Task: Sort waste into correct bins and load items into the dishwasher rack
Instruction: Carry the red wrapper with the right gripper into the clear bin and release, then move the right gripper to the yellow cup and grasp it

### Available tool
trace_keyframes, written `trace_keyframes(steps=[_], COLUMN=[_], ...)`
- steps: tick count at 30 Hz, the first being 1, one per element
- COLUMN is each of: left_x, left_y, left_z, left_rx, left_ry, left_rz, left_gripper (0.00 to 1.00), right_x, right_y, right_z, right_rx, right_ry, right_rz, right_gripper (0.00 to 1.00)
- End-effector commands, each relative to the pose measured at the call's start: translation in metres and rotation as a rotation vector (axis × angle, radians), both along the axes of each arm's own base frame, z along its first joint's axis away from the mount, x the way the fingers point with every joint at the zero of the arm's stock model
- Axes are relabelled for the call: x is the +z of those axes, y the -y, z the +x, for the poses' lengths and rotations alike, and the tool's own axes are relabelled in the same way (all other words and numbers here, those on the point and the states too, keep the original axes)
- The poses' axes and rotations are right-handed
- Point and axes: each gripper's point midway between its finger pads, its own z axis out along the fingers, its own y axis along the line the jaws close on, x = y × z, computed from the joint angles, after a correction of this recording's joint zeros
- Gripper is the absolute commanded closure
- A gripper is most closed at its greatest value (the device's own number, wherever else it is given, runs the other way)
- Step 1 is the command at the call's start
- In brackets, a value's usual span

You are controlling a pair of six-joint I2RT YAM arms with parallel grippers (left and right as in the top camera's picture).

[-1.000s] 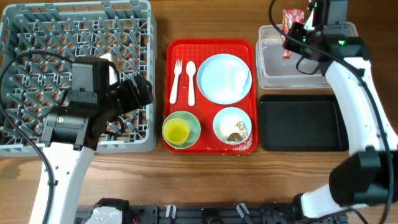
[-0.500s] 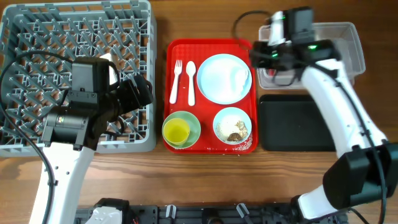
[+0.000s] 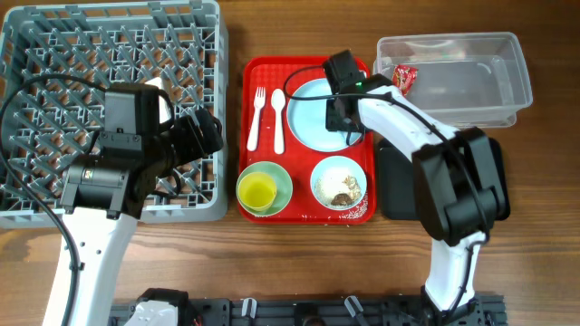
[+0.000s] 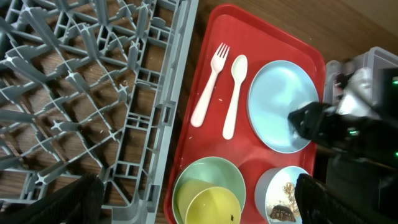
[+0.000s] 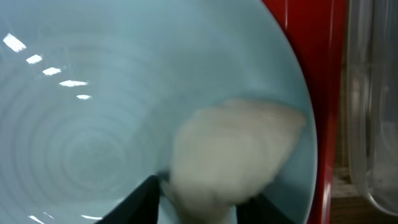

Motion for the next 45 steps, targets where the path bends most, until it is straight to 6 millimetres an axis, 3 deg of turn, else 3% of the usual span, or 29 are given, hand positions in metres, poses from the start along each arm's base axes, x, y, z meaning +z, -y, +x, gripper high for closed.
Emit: trace_keyframes(steps=[1,4,8,9,12,13,16,18,19,20,22,23,26,29,31,33,37,39,43,45], left_x=[0.005,0.005,0.005,0.005,0.005,0.005,0.005,0.005,0.005,0.005,0.005,0.005,0.005,0.005,0.005,0.005,0.006,0.006,0.004,0.01], left_y=[0.0,0.0,0.0,0.0,0.0,0.0,0.0,0.0,0.0,0.0,0.0,0.0,0.0,0.0,0.0,0.001,0.01,0.012,0.013,0.016], left_z=[0.003,0.003,0.003,0.003,0.003,0.003,0.003,0.003,0.003,0.003,0.003,0.003,0.003,0.003,0.003,0.002,0.001,0.0,-0.01,-0.014], left_rx=[0.002,0.002,0.002,0.002,0.002,0.002,0.002,0.002,0.002,0.002,0.002,0.002,0.002,0.002,0.003,-0.001,-0.032,-0.041,-0.047,-0.06], left_ry=[0.012,0.012,0.012,0.012,0.012,0.012,0.012,0.012,0.012,0.012,0.012,0.012,0.012,0.012,0.011,0.009,0.007,0.001,-0.028,-0.015], left_rz=[0.007,0.007,0.007,0.007,0.007,0.007,0.007,0.007,0.007,0.007,0.007,0.007,0.007,0.007,0.007,-0.005,-0.044,-0.055,-0.061,-0.079], left_gripper=[0.0,0.0,0.0,0.0,0.0,0.0,0.0,0.0,0.0,0.0,0.0,0.0,0.0,0.0,0.0,0.0,0.0,0.0,0.0,0.01], right_x=[-0.003,0.022,0.088,0.115,0.151,0.161,0.161,0.153,0.145,0.138,0.14,0.148,0.179,0.224,0.248,0.259,0.247,0.237,0.222,0.219], right_y=[0.002,-0.007,-0.004,0.01,0.044,0.064,0.109,0.122,0.124,0.111,0.106,0.103,0.09,0.07,0.05,0.023,-0.045,-0.068,-0.094,-0.098], right_z=[0.001,0.004,0.016,0.022,0.034,0.04,0.053,0.057,0.061,0.061,0.056,0.053,0.042,0.022,0.003,-0.016,-0.054,-0.066,-0.075,-0.076], right_rx=[-0.01,0.009,0.027,0.0,-0.075,-0.118,-0.206,-0.197,-0.165,-0.049,-0.039,-0.046,-0.033,0.039,0.106,0.191,0.347,0.383,0.381,0.389], right_ry=[-0.005,0.01,0.143,0.21,0.311,0.343,0.372,0.364,0.351,0.325,0.311,0.315,0.351,0.408,0.431,0.424,0.317,0.274,0.237,0.233], right_rz=[0.005,0.06,0.112,0.12,0.131,0.134,0.127,0.12,0.133,0.186,0.211,0.238,0.324,0.414,0.45,0.468,0.498,0.492,0.469,0.459], right_gripper=[0.95,0.96,0.96,0.96,0.96,0.96,0.96,0.96,0.89,0.4,0.25,0.22,0.22,0.22,0.23,0.25,0.3,0.31,0.33,0.33])
